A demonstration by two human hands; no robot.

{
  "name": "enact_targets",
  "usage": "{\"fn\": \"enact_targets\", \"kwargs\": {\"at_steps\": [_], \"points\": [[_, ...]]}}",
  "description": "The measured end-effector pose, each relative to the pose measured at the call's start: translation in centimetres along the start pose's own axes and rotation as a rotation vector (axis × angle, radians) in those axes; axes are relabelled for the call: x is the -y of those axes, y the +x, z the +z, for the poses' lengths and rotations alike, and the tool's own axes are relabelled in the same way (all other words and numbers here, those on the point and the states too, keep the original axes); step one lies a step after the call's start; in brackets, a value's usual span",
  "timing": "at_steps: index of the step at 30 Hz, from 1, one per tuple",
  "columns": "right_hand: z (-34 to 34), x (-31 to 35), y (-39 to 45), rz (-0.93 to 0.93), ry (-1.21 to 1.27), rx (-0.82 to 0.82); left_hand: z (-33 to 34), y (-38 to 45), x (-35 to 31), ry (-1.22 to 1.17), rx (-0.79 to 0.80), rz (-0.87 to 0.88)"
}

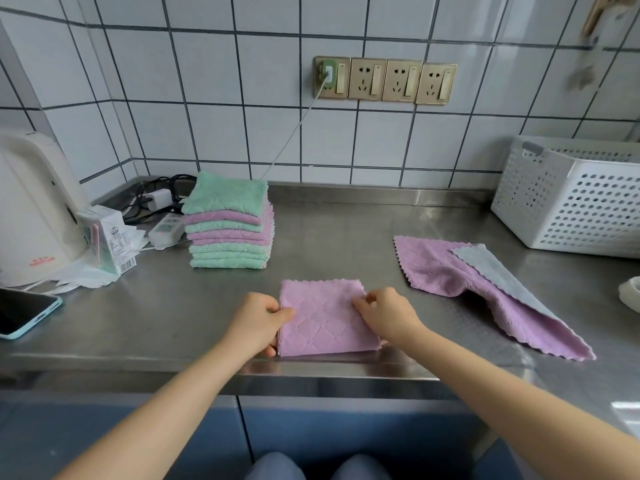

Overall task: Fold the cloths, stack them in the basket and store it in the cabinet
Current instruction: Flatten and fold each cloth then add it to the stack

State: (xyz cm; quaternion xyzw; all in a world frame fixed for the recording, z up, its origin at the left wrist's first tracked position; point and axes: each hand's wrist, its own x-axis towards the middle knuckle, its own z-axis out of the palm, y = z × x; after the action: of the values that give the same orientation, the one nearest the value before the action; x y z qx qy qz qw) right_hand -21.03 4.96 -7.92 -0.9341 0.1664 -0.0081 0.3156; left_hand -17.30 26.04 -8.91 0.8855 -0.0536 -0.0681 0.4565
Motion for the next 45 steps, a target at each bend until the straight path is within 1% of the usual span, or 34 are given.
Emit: {"fn": "enact_targets", "kwargs": {"at_steps": [6,9,11,15,17,20,22,23,25,28,30,31,32,33,34,36,38,39,40,41,42,43,45], "points": [[0.9,0.5,-0.9,-0.067,-0.102,-0.167,0.6,-0.2,0.4,0.128,-0.154,0.134],[1.1,0.8,-0.9,-0.037,-0.164,-0.178,0.9,0.3,0.5,0.184,-0.21,0.14],[1.1,0.9,-0.5,0.012,-0.213,-0.142,1.1,0.6,0.5,0.21,-0.224,0.111],[0.8,1.2,0.2,0.099,-0.193,-0.047,0.8,1.0,0.1,0.275,-0.18,0.045],[0.7,1.4,0.0,0.097,-0.225,-0.05,0.4,1.0,0.0,0.292,-0.152,0.019],[0.5,1.8,-1.1,-0.021,-0.458,-0.146,-0.3,0.9,-0.1,0.364,-0.169,0.064],[0.8,1.5,-1.6,-0.157,-0.6,-0.227,-0.4,1.1,-0.3,0.398,-0.173,0.18],[1.0,1.3,-1.6,-0.212,-0.629,-0.252,-0.2,1.1,-0.5,0.389,-0.151,0.239],[1.4,0.6,-1.4,-0.239,-0.632,-0.24,0.2,1.1,-0.8,0.393,-0.103,0.296],[1.8,-0.4,-1.0,-0.229,-0.659,-0.207,0.8,1.4,-0.6,0.538,-0.068,0.242],[2.1,-1.1,-0.7,-0.252,-0.682,-0.283,1.0,1.4,-0.4,0.66,-0.056,0.189],[2.4,-1.3,-0.6,-0.251,-0.7,-0.325,1.1,1.3,-0.4,0.681,-0.062,0.181],[2.6,-1.4,-0.4,-0.233,-0.698,-0.359,1.3,1.4,-0.4,0.66,-0.068,0.189],[2.8,-1.6,-0.2,-0.228,-0.687,-0.398,1.4,1.4,-0.4,0.569,-0.067,0.198],[2.9,-1.7,-0.2,-0.222,-0.676,-0.413,1.4,1.4,-0.5,0.397,-0.067,0.193],[2.8,-1.5,-0.4,-0.196,-0.674,-0.412,1.1,1.5,-1.1,-0.103,-0.086,0.133],[2.8,-1.5,-0.3,-0.166,-0.67,-0.388,0.7,1.0,-1.8,-0.573,-0.138,-0.024],[2.8,-1.6,-0.3,-0.154,-0.66,-0.372,0.7,0.8,-1.9,-0.745,-0.161,-0.115],[2.8,-1.5,-0.3,-0.139,-0.639,-0.341,0.7,0.7,-1.9,-0.865,-0.163,-0.192],[2.9,-1.7,-0.3,-0.133,-0.616,-0.315,0.6,0.5,-1.7,-0.925,-0.145,-0.248],[2.9,-1.7,-0.2,-0.141,-0.59,-0.304,0.6,0.3,-1.5,-0.929,-0.109,-0.277],[2.9,-1.8,-0.2,-0.158,-0.559,-0.307,0.5,0.0,-1.4,-0.895,-0.065,-0.282],[2.4,-1.7,-0.5,-0.182,-0.515,-0.292,0.4,-0.4,-1.5,-0.816,-0.009,-0.23]]}}
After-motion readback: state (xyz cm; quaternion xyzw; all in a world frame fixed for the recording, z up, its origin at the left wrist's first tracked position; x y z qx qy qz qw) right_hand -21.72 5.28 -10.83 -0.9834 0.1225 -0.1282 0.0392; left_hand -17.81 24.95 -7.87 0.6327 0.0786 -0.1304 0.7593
